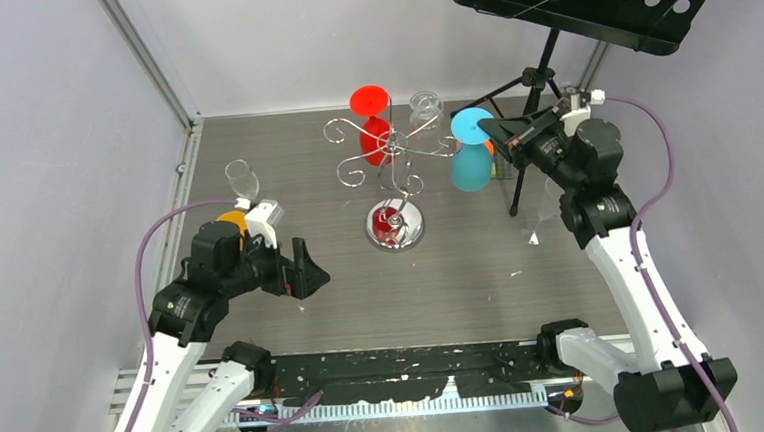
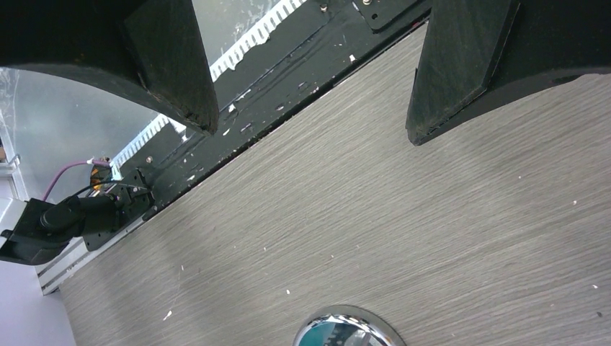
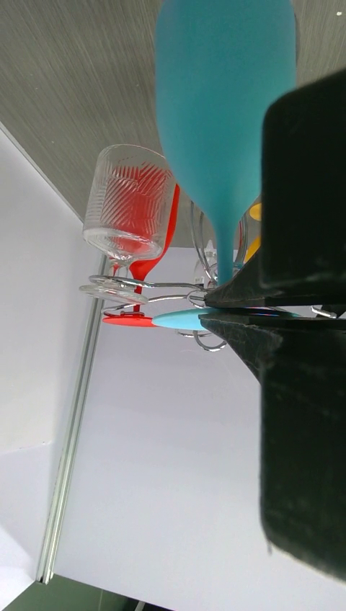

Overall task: Take the wine glass off the wine glass rack
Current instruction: Pick up the wine glass from the wine rack, then place the wine glass at the center of the board.

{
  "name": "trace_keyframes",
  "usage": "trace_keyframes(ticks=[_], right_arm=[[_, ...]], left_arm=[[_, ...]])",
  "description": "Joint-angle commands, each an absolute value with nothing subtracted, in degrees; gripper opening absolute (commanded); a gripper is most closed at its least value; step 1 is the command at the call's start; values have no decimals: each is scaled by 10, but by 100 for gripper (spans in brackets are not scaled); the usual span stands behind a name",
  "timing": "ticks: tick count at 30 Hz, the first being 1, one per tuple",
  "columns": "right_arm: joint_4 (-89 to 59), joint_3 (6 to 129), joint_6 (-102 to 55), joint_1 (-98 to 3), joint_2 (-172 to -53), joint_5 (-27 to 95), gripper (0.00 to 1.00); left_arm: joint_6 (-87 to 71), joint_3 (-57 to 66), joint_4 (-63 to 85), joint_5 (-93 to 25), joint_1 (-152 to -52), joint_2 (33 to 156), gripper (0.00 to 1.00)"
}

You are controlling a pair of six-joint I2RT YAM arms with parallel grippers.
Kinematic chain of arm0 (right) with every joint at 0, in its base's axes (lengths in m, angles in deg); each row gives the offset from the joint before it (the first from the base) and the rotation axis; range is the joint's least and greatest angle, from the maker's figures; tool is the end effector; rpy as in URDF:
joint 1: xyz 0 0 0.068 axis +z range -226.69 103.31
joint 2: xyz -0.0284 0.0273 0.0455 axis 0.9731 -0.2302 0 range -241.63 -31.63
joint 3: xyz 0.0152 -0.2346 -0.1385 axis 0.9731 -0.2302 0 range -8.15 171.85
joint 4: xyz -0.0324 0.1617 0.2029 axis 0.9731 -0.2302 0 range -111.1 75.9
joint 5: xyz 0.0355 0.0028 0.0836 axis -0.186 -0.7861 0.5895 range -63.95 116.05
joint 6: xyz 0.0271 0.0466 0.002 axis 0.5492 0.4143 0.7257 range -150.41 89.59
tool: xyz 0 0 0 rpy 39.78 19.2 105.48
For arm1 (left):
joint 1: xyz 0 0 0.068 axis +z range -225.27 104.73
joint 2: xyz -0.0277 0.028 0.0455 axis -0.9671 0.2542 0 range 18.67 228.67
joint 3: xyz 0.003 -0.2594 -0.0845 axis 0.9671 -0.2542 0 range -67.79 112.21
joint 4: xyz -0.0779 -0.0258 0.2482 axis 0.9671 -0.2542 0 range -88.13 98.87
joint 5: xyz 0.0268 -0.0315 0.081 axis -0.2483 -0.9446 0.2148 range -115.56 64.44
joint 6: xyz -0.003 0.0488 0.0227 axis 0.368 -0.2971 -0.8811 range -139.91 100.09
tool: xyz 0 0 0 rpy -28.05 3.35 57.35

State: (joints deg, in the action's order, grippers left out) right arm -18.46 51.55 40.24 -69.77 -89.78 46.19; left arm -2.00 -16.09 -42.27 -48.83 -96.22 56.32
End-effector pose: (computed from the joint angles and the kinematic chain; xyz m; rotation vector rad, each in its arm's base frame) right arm 0.2281 0.0400 0.3991 0.6776 1.6549 1.2958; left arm 0.1063 -0.0559 0.3281 0.2926 2.2628 -0.8164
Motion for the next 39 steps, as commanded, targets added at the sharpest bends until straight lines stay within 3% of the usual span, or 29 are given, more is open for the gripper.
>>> trace_keyframes(ticks=[1,14,25,29,35,39], right_arm=[[-162,499,401,-718,-847,488,6],[-165,416,341,-733,-745,612,6],[-233,373,179,-717,-684,716,6],[-263,385,106,-628,-691,697,6],[-279,405,12,-402,-741,566,6],[-250,402,-20,-336,-754,523,6]], left_arm=[[-8,-161,-394,-504,-965,569,100],[5,-165,-391,-526,-964,571,100],[8,-157,-398,-570,-964,565,100],[26,-167,-380,-579,-963,553,100],[55,-166,-371,-589,-964,540,100],[69,-162,-383,-585,-964,526,100]])
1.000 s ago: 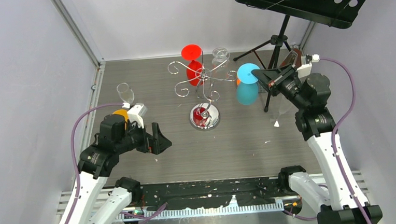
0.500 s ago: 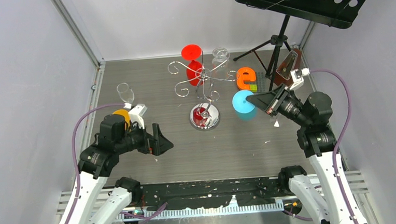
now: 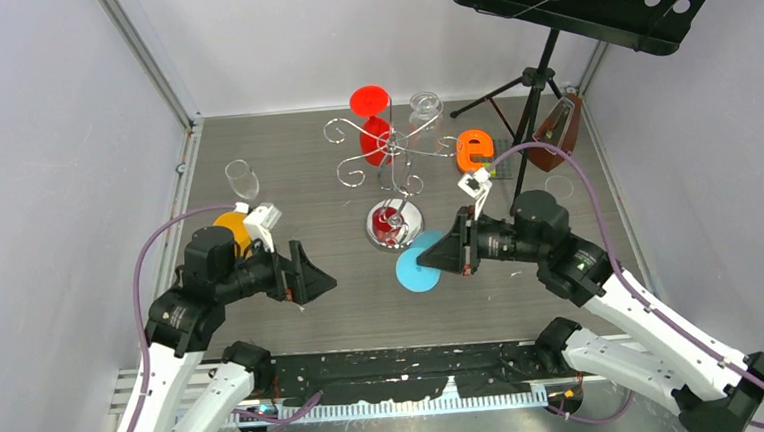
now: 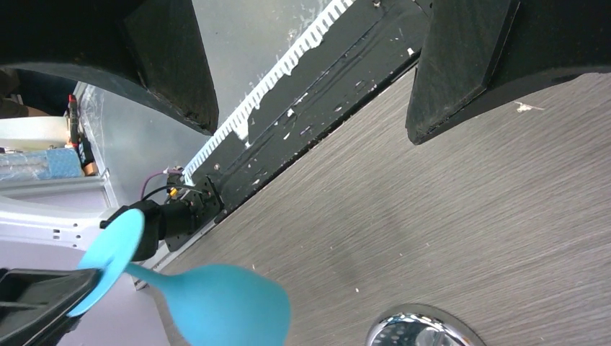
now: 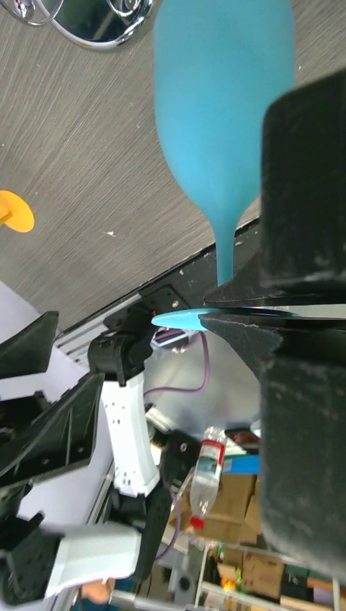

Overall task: Take the wine glass off the wine glass rack
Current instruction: Place the wine glass at the center of the board.

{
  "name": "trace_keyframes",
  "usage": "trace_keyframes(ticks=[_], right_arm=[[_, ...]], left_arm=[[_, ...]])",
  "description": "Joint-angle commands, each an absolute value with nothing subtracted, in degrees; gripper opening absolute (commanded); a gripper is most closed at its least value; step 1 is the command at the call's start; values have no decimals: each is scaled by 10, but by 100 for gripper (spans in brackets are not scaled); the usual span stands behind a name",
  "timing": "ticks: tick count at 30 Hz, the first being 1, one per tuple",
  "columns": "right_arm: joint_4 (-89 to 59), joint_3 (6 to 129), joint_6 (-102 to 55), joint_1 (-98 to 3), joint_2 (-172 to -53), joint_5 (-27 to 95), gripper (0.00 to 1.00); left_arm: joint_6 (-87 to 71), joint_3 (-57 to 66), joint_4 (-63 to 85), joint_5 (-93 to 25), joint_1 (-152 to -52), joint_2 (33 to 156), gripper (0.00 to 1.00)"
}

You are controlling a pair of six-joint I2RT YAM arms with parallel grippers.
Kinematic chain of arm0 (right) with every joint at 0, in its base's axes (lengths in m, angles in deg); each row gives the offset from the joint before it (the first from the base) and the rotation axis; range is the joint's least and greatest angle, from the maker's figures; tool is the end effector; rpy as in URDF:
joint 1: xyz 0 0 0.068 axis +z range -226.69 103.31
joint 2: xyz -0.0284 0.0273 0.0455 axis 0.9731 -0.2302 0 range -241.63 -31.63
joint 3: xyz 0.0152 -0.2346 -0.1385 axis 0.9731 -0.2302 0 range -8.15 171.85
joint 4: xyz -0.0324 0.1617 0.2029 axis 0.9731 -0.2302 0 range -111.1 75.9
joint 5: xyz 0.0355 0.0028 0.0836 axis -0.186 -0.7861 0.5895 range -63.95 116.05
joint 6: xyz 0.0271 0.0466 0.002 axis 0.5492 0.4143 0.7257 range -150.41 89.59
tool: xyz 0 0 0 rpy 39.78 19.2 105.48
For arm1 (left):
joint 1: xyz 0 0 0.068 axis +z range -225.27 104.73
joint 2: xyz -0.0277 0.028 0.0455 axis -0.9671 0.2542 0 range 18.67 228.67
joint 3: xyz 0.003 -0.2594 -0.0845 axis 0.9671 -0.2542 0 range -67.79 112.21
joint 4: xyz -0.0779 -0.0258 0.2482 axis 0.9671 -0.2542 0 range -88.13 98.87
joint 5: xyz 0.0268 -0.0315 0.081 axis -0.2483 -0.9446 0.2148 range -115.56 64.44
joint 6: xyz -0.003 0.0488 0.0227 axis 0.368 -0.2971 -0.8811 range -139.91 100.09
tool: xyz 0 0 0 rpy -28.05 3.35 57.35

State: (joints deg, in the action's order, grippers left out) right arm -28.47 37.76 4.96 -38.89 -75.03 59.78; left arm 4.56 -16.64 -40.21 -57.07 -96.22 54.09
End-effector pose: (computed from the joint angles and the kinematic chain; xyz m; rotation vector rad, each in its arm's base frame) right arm 0.1235 0.1209 0.3443 -0.5144 1.9140 1.3997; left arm 0.0975 -0.0574 0.3333 0.2688 2.2262 -1.0382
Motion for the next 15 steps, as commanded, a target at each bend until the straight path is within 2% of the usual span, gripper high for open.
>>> trace_keyframes(ticks=[1,15], right_arm=[[-237,401,-31,-326,-756,518,6],[-156,386,-196,-156,-764,406,6]], left_arm=[[74,-162,-384,-585,-964,524,100],[170,-173,-335,-653,-964,508,100]])
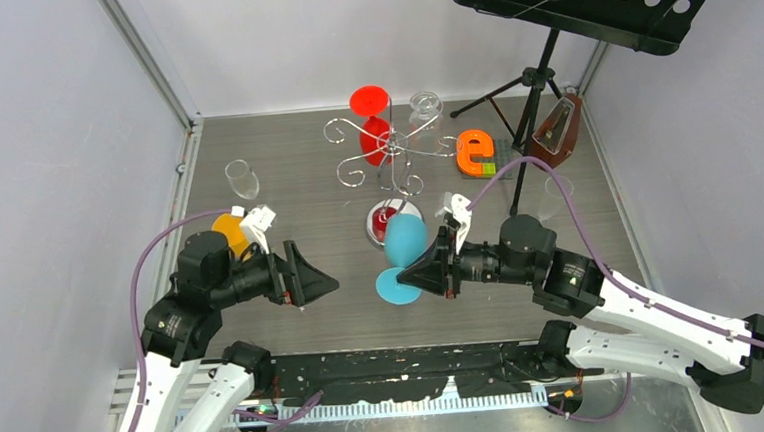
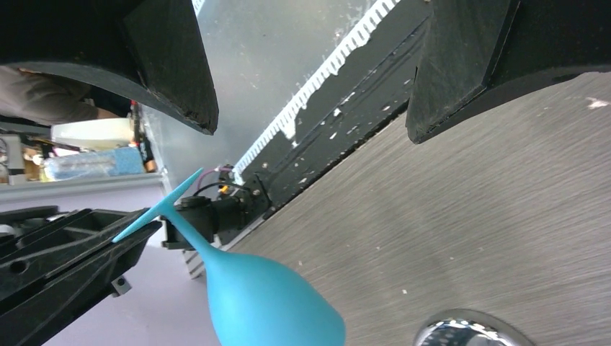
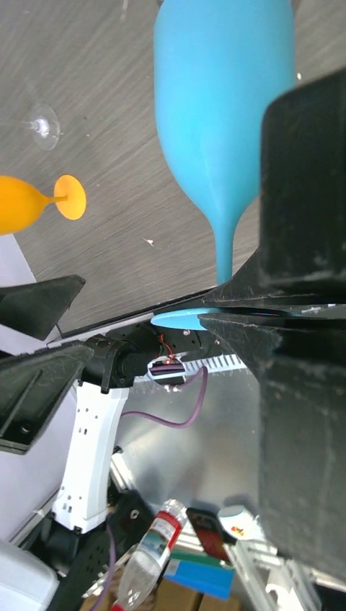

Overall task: Take the wine glass off the wine glass rack
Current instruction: Place the wine glass at the center of the board.

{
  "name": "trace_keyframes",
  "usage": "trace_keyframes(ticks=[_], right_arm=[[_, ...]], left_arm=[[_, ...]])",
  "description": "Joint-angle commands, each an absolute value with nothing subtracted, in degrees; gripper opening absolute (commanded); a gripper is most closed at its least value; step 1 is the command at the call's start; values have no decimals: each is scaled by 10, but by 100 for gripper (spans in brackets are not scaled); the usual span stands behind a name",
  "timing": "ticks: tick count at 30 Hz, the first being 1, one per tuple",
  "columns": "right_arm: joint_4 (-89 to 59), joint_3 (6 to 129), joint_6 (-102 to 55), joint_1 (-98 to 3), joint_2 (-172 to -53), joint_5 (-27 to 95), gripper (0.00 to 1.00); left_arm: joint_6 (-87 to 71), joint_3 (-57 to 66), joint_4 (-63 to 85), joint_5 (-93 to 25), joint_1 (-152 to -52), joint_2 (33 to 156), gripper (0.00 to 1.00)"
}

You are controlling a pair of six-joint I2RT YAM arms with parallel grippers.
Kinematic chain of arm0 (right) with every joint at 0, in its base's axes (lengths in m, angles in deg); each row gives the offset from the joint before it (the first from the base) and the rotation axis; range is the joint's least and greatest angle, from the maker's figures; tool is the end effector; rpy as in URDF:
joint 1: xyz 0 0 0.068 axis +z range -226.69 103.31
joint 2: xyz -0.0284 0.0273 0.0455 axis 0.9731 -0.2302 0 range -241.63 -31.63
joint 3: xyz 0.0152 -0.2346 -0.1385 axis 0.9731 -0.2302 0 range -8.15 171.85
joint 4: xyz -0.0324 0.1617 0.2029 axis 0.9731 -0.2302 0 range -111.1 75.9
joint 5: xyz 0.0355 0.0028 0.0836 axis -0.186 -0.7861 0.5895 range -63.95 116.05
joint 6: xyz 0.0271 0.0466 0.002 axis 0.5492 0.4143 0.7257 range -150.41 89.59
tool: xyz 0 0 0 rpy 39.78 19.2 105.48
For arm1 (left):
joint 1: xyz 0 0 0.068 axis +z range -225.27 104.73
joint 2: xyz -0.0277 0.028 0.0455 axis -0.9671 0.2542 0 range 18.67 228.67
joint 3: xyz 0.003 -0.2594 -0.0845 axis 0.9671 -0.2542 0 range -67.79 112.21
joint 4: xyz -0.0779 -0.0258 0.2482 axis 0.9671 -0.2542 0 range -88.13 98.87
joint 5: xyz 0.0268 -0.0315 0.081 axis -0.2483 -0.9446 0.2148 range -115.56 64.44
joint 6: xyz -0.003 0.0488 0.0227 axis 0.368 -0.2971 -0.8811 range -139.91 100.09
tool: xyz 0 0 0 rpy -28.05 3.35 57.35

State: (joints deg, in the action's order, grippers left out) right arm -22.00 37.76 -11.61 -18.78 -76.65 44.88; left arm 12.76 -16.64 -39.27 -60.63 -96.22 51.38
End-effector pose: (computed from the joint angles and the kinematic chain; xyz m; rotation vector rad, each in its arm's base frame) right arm 0.0882 0.1622 0.3509 -0.8695 1.6419 1.2481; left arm 0.0869 -0.0553 0.3395 0.1752 2.2073 -1.1846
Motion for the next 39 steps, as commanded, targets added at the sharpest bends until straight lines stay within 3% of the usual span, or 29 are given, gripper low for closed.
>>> trace_keyframes(ticks=[1,17,39], right_arm=[[-148,385,-205,-149,-765,403,6],[-39,390,-428,-22,-852,345,6],[17,459,-539,40,-973,325,6]], left_arm=[[180,-176,-326,-662,-964,508,100],[265,-206,-252,-727,-964,492,100],[278,-238,-218,-736,-964,499,100]])
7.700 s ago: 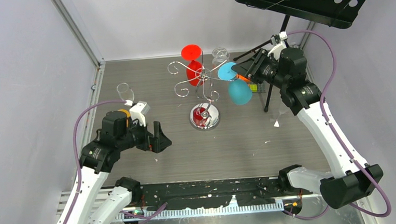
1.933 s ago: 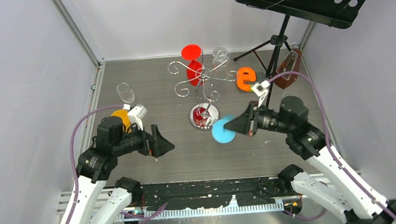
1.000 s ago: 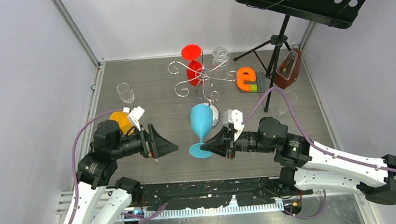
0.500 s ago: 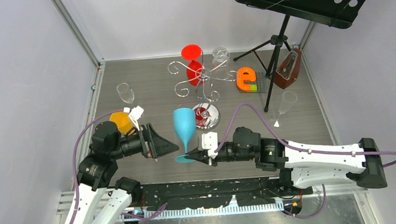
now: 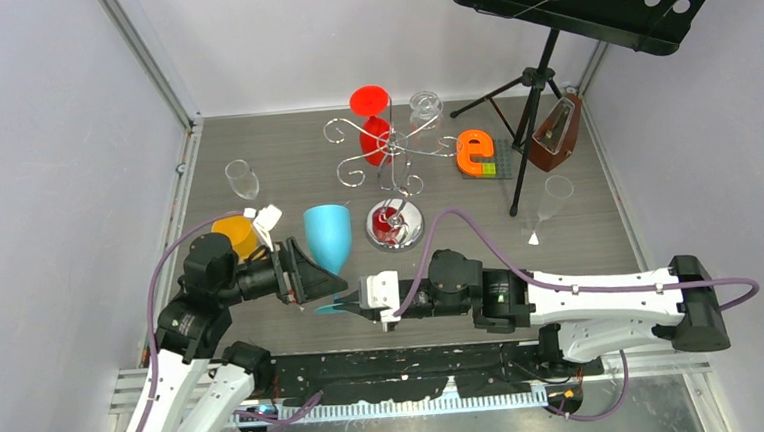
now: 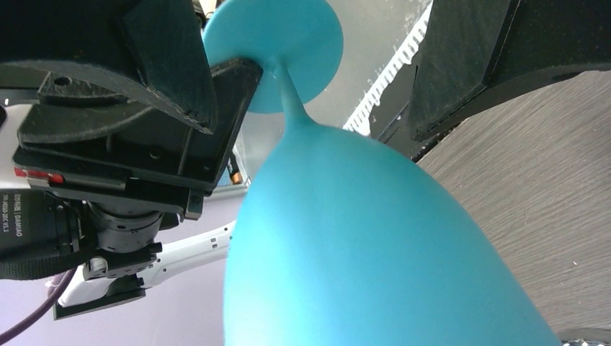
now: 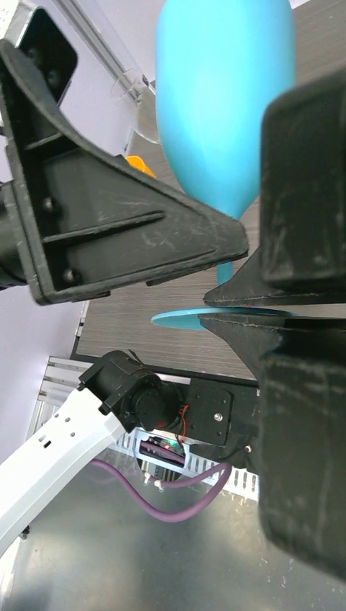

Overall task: Take the wine glass off the wine glass rack
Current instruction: Place the wine glass at the center of the board.

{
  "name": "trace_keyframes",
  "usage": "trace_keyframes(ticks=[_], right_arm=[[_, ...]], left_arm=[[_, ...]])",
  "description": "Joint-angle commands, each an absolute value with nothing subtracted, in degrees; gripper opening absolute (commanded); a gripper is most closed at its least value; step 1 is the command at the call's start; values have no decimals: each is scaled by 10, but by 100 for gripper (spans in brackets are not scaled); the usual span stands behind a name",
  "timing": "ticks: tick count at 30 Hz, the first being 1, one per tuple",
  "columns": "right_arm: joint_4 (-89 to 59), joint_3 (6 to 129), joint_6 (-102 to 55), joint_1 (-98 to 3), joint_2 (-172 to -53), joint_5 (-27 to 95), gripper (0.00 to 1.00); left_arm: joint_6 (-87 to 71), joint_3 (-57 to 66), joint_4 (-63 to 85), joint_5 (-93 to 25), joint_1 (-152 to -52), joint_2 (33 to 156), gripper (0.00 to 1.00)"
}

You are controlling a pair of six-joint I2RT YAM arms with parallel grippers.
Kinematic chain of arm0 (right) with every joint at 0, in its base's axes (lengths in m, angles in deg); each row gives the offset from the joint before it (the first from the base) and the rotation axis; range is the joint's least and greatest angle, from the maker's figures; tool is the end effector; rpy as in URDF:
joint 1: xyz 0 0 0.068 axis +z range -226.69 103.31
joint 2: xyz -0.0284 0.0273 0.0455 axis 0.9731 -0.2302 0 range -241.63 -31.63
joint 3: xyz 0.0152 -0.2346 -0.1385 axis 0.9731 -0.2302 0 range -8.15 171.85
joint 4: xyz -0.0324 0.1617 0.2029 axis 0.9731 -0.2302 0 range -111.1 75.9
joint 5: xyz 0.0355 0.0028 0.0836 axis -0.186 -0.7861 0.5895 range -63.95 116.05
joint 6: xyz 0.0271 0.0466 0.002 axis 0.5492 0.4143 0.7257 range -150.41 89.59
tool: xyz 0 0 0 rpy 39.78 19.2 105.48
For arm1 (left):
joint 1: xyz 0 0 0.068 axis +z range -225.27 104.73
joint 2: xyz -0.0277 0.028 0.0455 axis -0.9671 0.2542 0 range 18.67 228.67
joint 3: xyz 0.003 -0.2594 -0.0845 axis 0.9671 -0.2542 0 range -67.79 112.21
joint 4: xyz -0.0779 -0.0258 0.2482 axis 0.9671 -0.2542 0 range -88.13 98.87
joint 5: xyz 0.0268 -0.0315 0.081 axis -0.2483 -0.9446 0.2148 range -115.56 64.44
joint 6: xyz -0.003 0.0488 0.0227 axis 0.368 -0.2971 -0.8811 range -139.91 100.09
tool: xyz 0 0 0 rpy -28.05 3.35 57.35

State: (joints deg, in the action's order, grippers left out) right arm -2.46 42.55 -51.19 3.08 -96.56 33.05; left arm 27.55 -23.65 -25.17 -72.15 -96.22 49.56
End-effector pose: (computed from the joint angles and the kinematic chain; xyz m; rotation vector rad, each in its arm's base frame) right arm 0.0436 0.2661 0.3456 -1.3612 1.0027 0.8841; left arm 0.0937 -0.0637 0.3287 0.1233 2.1454 -1.5324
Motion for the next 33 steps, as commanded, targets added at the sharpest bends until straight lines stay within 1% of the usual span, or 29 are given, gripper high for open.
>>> trace_keyframes(ticks=[1,3,4,8,15,19,20,22,24,25,26,27,28,30,33], right_arm=[[17,460,-542,43,-975,326,6],[19,460,-547,46,-977,327,6],[21,460,-549,48,-978,326,6],[21,461,-559,52,-979,314,6],[24,464,-572,57,-985,286,6],[26,468,-576,59,-990,272,6],[26,470,-576,59,-991,270,6],[24,472,-572,59,-989,265,9],[20,474,-566,59,-986,263,19],[17,473,-564,59,-984,253,31],[16,473,-557,59,-981,239,36],[13,472,-550,59,-979,236,43],[10,472,-547,59,-974,235,48],[-8,471,-533,60,-964,235,52],[-36,474,-508,60,-940,235,56]], left_arm=[[278,-238,-217,-735,-964,499,99],[281,-240,-212,-731,-963,498,95],[283,-241,-208,-732,-964,497,91],[294,-250,-192,-742,-964,497,69],[300,-256,-179,-757,-964,495,26],[299,-255,-178,-765,-964,488,9],[297,-255,-179,-765,-964,485,0],[291,-255,-188,-764,-964,478,0],[282,-254,-202,-758,-964,471,0],[277,-253,-210,-756,-964,470,0],[273,-253,-217,-754,-964,468,0],[270,-253,-222,-753,-964,465,0],[264,-253,-227,-752,-964,463,0],[251,-251,-241,-747,-964,459,0],[220,-247,-275,-740,-964,454,0]])
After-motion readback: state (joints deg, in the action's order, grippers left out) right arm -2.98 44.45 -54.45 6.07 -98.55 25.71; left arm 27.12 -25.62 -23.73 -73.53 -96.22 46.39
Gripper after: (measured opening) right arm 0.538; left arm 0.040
